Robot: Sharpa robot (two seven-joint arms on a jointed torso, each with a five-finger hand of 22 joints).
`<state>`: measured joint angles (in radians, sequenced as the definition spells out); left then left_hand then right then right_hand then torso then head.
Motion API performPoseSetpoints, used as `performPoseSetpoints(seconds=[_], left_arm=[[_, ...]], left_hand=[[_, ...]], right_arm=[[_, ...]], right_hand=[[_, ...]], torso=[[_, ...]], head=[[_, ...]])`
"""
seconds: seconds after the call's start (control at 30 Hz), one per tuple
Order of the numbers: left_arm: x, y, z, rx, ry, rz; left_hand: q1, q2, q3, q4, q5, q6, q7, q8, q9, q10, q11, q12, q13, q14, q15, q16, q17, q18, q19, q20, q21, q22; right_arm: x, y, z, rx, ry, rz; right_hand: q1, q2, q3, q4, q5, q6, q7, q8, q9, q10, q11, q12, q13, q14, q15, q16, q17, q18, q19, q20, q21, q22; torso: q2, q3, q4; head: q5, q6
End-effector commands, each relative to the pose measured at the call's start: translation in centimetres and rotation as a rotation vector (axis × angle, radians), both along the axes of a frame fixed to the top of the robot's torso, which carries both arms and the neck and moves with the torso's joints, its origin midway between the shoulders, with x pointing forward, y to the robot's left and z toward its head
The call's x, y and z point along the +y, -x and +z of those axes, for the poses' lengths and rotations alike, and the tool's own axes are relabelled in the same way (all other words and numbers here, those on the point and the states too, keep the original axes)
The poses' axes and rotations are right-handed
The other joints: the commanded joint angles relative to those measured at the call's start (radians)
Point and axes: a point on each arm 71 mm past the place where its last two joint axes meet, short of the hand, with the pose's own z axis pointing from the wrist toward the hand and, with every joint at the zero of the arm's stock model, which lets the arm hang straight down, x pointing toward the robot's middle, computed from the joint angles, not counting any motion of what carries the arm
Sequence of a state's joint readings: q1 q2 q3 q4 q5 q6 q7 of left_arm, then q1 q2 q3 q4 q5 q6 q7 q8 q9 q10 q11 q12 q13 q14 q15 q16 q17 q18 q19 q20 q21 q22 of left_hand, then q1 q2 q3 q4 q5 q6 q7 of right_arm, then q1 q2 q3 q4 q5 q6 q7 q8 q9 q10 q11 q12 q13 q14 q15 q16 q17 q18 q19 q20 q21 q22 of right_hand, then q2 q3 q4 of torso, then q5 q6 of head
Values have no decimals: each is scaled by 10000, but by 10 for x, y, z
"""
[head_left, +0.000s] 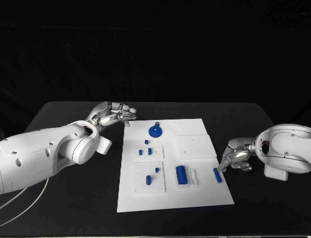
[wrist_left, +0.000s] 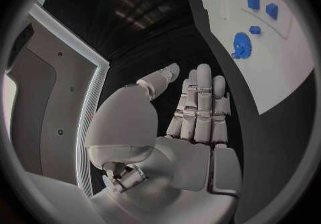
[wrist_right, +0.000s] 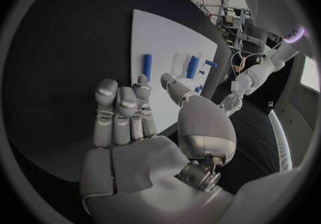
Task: Assemble the parts on the task board
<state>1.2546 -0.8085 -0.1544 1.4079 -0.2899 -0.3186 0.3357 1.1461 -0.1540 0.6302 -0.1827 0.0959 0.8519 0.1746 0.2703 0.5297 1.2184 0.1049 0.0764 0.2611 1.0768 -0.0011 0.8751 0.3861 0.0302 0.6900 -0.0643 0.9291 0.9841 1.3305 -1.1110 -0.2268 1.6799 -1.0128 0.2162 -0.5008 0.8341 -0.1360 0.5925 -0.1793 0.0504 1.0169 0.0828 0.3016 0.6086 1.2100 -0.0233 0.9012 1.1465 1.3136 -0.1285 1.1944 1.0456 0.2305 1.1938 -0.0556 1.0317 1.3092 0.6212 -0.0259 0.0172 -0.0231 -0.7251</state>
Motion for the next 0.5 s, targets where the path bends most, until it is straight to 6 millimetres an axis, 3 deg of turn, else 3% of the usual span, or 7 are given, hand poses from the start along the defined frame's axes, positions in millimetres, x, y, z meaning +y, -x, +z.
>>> performPoseSetpoints(seconds=[0.03,0.43,0.5], left_arm=[[-2,1,1,1,104,-122],[-2,1,1,0,113,-137],[-2,1,1,-1,112,-134]], left_hand=[[-78,-28,-11,61,-64,-32,-25,43,-14,-94,-6,-57,11,6,5,-55,11,-29,-27,-339,-44,17],[-78,-30,-12,63,-66,-32,-25,45,-14,-95,-5,-57,11,5,6,-58,16,-29,-28,-339,-45,21],[-78,-29,-13,65,-66,-32,-25,46,-14,-95,-5,-57,11,5,6,-59,17,-30,-29,-339,-45,21]], right_arm=[[-1,0,-1,-130,1110,328],[5,-1,-5,-523,1381,319],[8,0,-6,-516,1337,388]], right_hand=[[11,-77,39,62,-14,44,-3,41,24,10,-59,33,17,15,-52,15,19,313,45,33,-25,62],[-45,-106,116,237,-14,8,1,32,85,7,-55,27,15,18,-46,22,30,313,49,48,-16,74],[-59,-220,226,372,-13,-221,55,-114,42,-12,-11,16,13,10,-13,11,28,313,42,50,-24,75]], torso=[[18,2,16],[14,-6,10],[16,-7,16]], head=[[-37,-4],[-47,-64],[-30,-83]])
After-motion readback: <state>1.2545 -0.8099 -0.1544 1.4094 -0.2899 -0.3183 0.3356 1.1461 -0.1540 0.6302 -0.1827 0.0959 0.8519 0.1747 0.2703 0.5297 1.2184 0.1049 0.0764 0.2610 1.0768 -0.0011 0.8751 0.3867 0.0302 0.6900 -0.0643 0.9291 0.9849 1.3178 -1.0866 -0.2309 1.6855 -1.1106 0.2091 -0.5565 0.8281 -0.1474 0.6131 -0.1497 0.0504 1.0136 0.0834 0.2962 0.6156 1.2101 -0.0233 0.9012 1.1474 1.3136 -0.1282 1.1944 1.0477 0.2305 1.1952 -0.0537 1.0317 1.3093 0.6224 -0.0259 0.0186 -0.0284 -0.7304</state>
